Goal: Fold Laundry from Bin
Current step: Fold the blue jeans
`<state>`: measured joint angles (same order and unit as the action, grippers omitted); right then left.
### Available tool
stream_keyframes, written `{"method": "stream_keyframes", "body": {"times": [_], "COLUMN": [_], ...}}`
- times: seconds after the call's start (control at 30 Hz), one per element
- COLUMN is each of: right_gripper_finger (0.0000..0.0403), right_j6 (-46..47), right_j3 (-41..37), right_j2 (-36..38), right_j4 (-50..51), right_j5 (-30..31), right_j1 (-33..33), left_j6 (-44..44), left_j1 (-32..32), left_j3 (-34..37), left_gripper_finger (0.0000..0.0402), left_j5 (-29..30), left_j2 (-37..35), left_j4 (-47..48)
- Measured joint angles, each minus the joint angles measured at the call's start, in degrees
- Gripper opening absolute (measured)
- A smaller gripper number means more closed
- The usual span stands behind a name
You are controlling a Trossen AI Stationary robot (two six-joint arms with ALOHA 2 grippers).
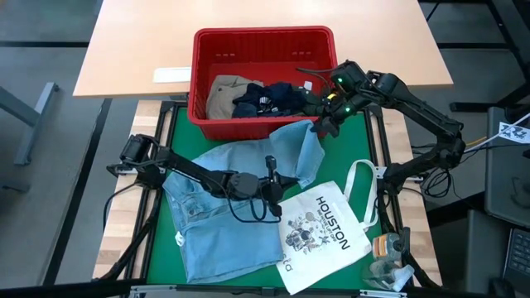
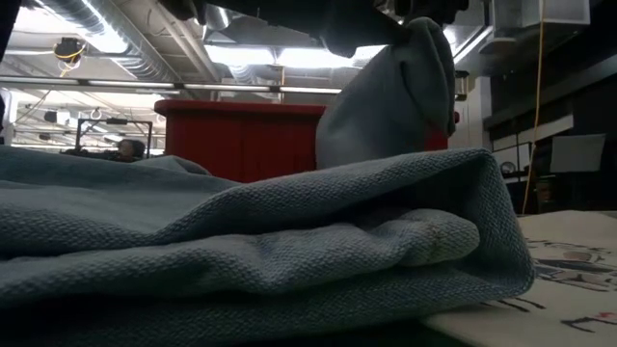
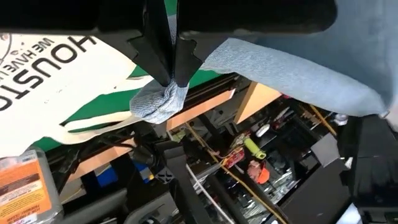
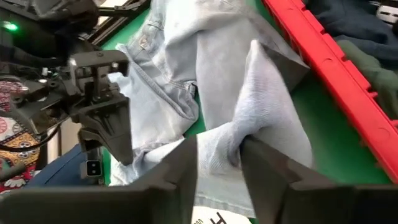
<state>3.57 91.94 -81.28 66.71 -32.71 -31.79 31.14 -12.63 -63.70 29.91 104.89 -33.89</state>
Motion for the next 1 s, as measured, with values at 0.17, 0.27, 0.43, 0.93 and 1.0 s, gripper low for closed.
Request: {"method": "stream_keyframes", "body": {"times": [0.17,0.27,0.43,0.93,1.0], "right_gripper_finger": [0.0171,0.0177,0.0177,0.0177,0.0177], "right_j6": [-0.06,-0.93,-2.56,-1.23,1.58], "right_j3": [0.00,0.00,0.00,-1.53,-3.38], "right_j2": [0.00,0.00,0.00,5.08,8.02], "right_j4": [6.38,11.27,20.07,23.15,23.18], "right_j5": [6.57,11.22,15.19,11.09,11.79], "right_j1": [-0.11,-0.11,-0.11,1.18,1.18], "left_j6": [0.44,0.45,0.48,0.48,0.48], "left_j1": [-1.23,-1.63,-1.70,-1.70,-1.63], "left_j3": [0.00,0.00,-0.02,-0.02,-0.02], "left_gripper_finger": [0.0000,0.0000,0.0000,0.0000,0.0000], "left_j5": [5.71,6.04,7.24,9.88,9.91], "left_j2": [-2.01,-3.61,-4.72,-4.86,-4.86], "left_j4": [-0.19,-0.18,-0.77,-0.55,-0.55]}}
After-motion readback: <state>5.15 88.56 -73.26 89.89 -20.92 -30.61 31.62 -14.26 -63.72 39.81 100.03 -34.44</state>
